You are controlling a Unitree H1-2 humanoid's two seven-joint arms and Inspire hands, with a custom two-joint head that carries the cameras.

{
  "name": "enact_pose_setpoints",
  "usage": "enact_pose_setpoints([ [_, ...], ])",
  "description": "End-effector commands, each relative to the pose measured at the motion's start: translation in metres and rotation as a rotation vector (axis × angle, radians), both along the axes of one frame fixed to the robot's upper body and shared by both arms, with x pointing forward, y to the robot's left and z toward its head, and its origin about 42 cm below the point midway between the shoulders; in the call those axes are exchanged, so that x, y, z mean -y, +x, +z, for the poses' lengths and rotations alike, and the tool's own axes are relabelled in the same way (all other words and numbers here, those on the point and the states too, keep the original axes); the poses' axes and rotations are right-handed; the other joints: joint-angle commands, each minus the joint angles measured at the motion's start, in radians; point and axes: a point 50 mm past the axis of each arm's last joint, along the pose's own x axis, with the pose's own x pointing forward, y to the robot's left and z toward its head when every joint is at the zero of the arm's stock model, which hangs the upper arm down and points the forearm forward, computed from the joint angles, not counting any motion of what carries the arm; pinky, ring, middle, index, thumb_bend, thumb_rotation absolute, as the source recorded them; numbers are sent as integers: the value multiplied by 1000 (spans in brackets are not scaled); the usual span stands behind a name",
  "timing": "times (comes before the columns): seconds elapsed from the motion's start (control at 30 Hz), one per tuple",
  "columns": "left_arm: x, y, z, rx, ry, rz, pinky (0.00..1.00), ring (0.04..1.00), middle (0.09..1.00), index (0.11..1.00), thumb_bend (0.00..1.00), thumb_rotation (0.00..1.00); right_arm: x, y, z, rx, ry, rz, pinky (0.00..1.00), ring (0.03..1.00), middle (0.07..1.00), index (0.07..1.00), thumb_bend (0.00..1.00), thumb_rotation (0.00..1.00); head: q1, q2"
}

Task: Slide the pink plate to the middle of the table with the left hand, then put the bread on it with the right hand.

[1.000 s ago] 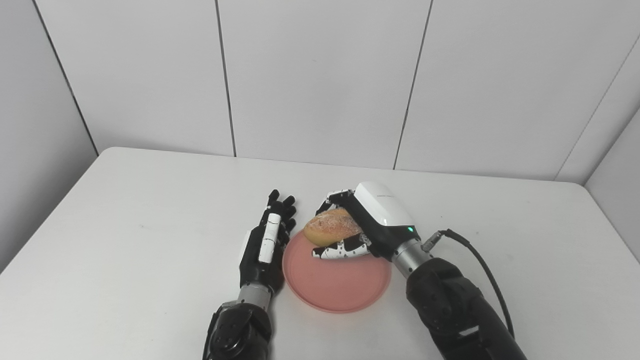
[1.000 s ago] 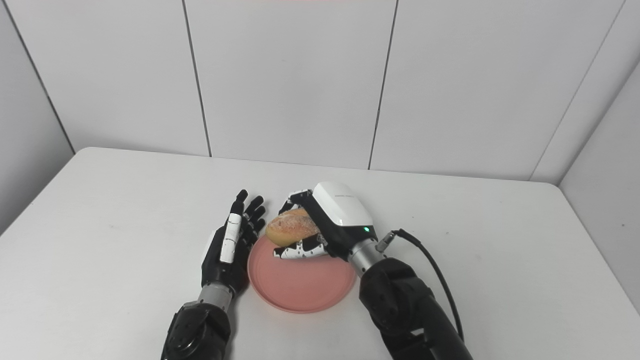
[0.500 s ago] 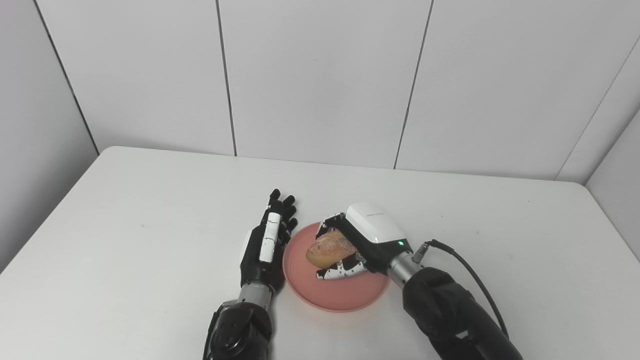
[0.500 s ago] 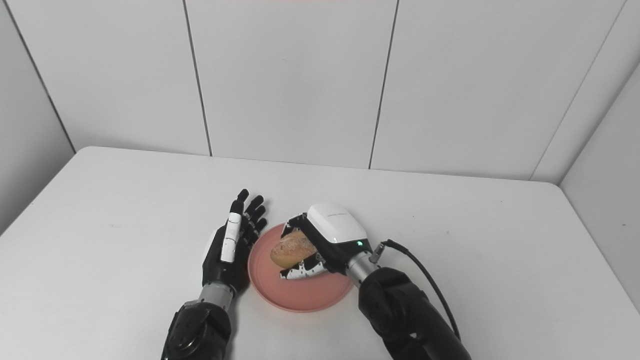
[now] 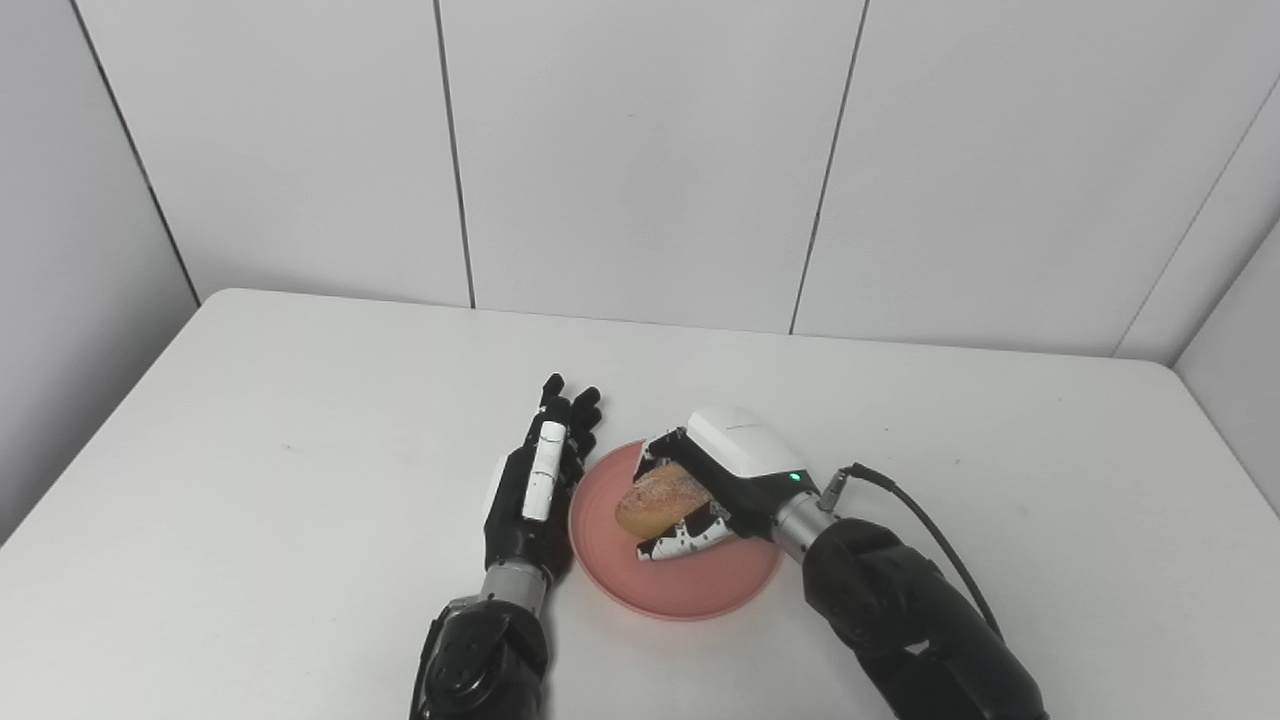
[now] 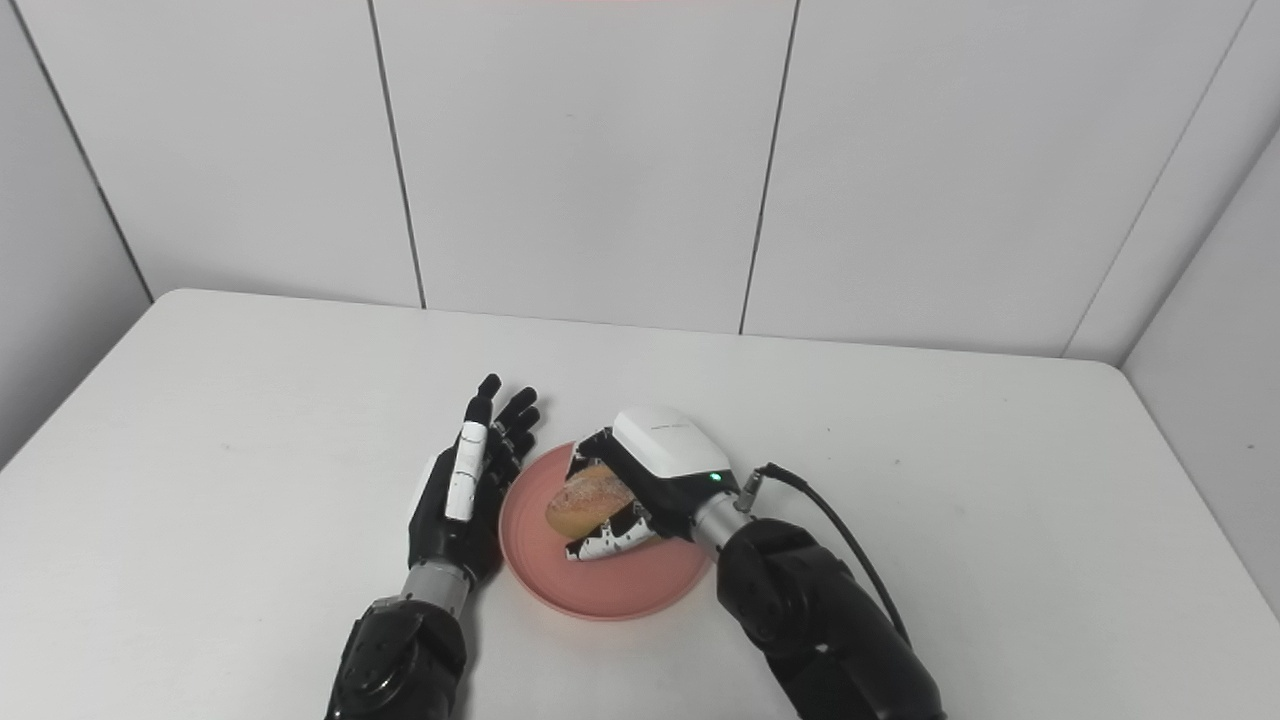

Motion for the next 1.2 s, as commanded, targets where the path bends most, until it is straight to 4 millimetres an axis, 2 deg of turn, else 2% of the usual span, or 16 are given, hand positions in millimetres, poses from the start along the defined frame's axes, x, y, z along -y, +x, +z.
enact_pose_setpoints([
  [0.0,7,-6,-17,-97,-9,0,1000,931,902,1000,868,755,-3,10,28,72,16,19,169,224,305,476,507,162,1,1],
  [0.27,5,-5,-17,-101,-12,0,1000,936,898,1000,859,751,-6,11,25,82,-41,28,164,220,299,475,509,169,1,1],
  [0.37,5,-5,-18,-102,-15,-2,1000,941,892,1000,857,746,-7,9,28,76,-48,27,181,247,331,482,509,178,0,1],
  [0.4,5,-5,-17,-102,-16,-2,1000,950,893,1000,859,747,-7,9,29,72,-48,29,184,252,341,519,619,387,0,1],
  [0.47,4,-5,-17,-106,-22,-1,1000,973,900,1000,859,742,-6,7,31,61,-48,33,213,287,382,602,792,660,0,1],
  [0.53,4,-5,-17,-109,-28,-1,1000,978,902,1000,859,739,-6,7,33,52,-55,36,224,300,396,618,821,699,1,0],
  [0.57,4,-5,-17,-109,-29,-2,1000,975,902,1000,859,735,-5,6,34,50,-61,37,332,415,497,641,888,769,-1,1],
  [0.63,4,-5,-17,-110,-29,-3,1000,968,899,1000,853,734,-5,6,36,57,-72,42,431,516,588,663,937,815,-2,2],
  [0.87,2,-5,-15,-102,-33,-5,1000,940,900,1000,850,729,-4,5,40,88,-77,56,418,512,605,681,983,844,-6,2],
  [1.17,1,-4,-15,-99,1,-4,1000,986,907,1000,864,757,-2,5,58,135,-81,63,419,508,592,660,977,833,-14,-1],
])
